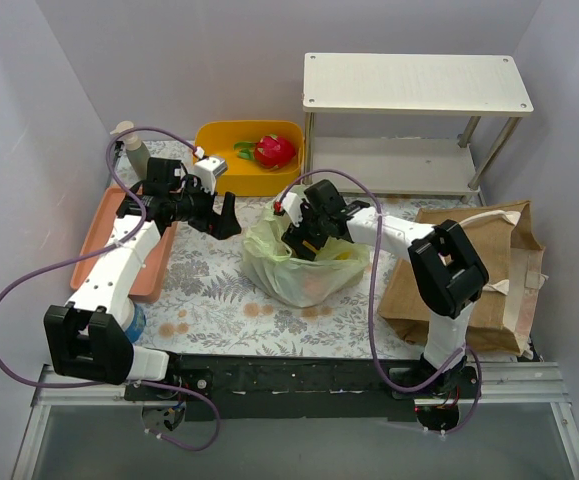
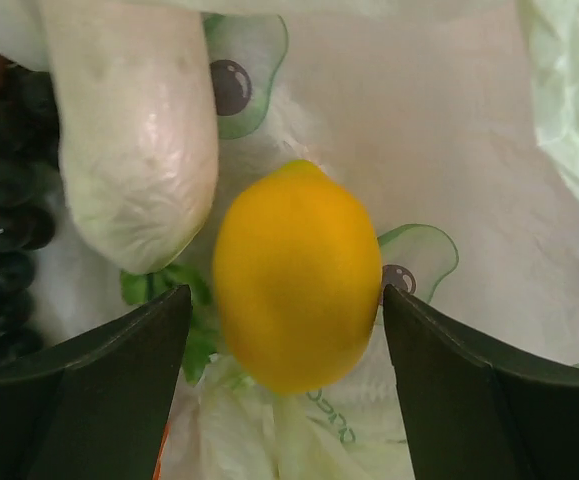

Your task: Untie the knot of the grocery bags and take out the mixed food

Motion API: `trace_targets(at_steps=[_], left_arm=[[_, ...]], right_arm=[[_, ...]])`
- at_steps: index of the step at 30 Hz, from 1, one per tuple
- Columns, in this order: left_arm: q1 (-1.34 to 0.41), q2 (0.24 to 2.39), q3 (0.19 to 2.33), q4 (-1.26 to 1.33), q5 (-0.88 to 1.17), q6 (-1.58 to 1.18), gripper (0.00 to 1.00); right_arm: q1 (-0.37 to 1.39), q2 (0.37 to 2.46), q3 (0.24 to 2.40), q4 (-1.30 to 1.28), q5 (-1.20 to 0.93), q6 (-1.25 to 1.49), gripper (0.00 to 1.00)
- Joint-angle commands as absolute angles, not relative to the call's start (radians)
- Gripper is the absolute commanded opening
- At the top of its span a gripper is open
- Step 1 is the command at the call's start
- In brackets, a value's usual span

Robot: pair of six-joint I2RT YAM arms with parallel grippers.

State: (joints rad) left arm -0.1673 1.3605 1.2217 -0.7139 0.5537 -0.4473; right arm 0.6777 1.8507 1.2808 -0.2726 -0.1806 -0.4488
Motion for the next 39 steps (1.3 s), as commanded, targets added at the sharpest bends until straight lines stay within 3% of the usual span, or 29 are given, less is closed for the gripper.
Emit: trace_targets(at_steps=[1, 3, 4, 5, 8, 11, 18, 21, 24, 28, 32, 36, 39], left_arm=[[-0.166, 1.307, 1.21, -0.693, 0.578, -0.451, 0.92], [-0.167, 1.308, 1.204, -0.69, 0.583, -0.454, 0.92], [-0.167, 1.31, 1.204, -0.69, 0.594, -0.456, 0.92], [-0.167, 1.312, 1.204, -0.689, 0.598, -0.457, 0.92], [-0.166, 1.319, 1.21, -0.686, 0.611, -0.465, 0.92], [-0.167, 1.33, 1.212, -0.68, 0.603, -0.465, 0.92], [-0.166, 1.359, 1.213, -0.658, 0.6, -0.474, 0.92], [-0.167, 1.365, 1.201, -0.646, 0.598, -0.486, 0.92], [-0.166, 1.358, 1.184, -0.644, 0.577, -0.495, 0.92], [-0.158, 1.307, 1.177, -0.701, 0.421, -0.497, 0.92], [-0.118, 1.148, 1.066, -0.686, 0.264, -0.531, 0.94], [-0.058, 1.063, 1.005, -0.689, 0.248, -0.54, 0.95], [-0.049, 1.023, 1.003, -0.719, 0.3, -0.548, 0.95]], right_arm=[[0.667, 1.89, 1.312, -0.181, -0.138, -0.4, 0.85], [0.664, 1.905, 1.295, -0.158, -0.141, -0.413, 0.82], [0.661, 1.904, 1.287, -0.153, -0.155, -0.431, 0.72], [0.657, 1.887, 1.279, -0.15, -0.187, -0.448, 0.54], [0.653, 1.804, 1.261, -0.17, -0.207, -0.483, 0.33], [0.65, 1.671, 1.227, -0.238, -0.255, -0.523, 0.26], [0.621, 1.359, 1.143, -0.506, -0.55, -0.744, 0.15], [0.62, 1.23, 1.091, -0.441, -0.609, -0.824, 0.14], [0.621, 1.235, 1.144, -0.347, -0.607, -0.781, 0.13], [0.621, 1.373, 1.349, -0.223, -0.6, -0.603, 0.11], [0.638, 1.654, 1.65, -0.166, -0.525, -0.407, 0.09], [0.658, 1.92, 2.016, -0.175, -0.411, -0.288, 0.08], [0.681, 2.106, 2.147, -0.143, -0.284, -0.304, 0.08]])
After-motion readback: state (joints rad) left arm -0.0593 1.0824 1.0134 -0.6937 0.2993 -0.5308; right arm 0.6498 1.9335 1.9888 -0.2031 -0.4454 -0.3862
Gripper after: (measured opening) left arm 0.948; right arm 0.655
